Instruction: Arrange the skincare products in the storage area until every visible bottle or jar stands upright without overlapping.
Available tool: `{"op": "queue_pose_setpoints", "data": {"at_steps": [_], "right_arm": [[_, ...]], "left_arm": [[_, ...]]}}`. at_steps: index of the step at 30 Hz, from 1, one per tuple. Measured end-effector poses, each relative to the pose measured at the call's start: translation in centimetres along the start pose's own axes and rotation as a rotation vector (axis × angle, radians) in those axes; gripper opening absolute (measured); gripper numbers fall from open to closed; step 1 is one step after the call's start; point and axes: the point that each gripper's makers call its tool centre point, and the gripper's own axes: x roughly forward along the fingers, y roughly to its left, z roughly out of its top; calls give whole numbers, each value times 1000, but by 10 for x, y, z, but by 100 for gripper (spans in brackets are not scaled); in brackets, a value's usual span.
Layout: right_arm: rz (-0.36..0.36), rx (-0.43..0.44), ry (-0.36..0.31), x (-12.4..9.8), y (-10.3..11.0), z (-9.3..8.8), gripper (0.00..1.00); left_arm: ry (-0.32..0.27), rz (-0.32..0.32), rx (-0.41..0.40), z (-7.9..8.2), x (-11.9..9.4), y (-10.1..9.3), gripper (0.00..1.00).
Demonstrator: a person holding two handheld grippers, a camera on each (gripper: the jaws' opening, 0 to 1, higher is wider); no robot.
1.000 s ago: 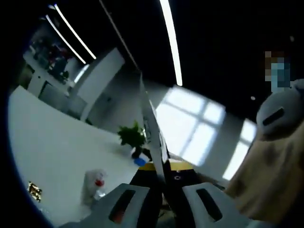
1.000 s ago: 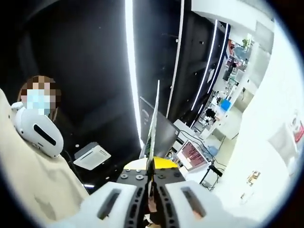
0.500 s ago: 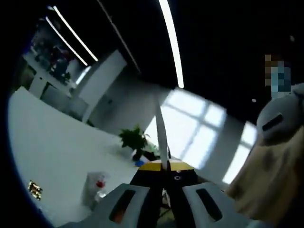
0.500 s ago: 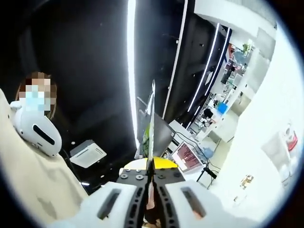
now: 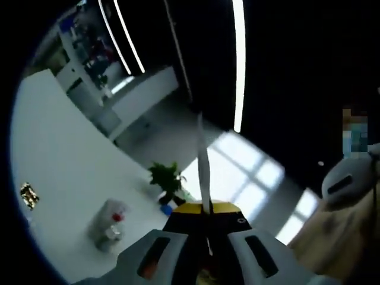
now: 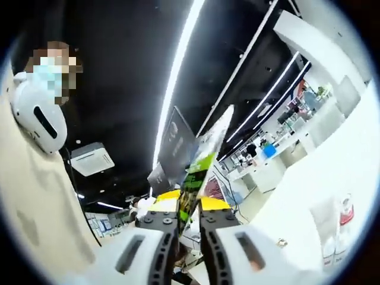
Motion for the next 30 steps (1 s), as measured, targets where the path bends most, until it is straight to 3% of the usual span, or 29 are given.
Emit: {"op": "queue_pose_setpoints", "data": {"at_steps": [5,8,17,26,30], "right_arm": [[0,-36,71,5,4,-12,43],[-4,-45,96,6,4,-16,52],[-86,-47,151,-1,-11,-28,72],[-221,-81,217,-23,-39,-47,81],[-290,-96,241,-37,-54,-54,84]], "left_arm": [[-44,34,-52,4,-5,14,0],[-65,54,-89,6,-9,24,0],[-99,127,-162,5,-19,56,0],[-79,252,-223,-12,-33,98,0],[-101,298,-309,-18,-39,117,0]]}}
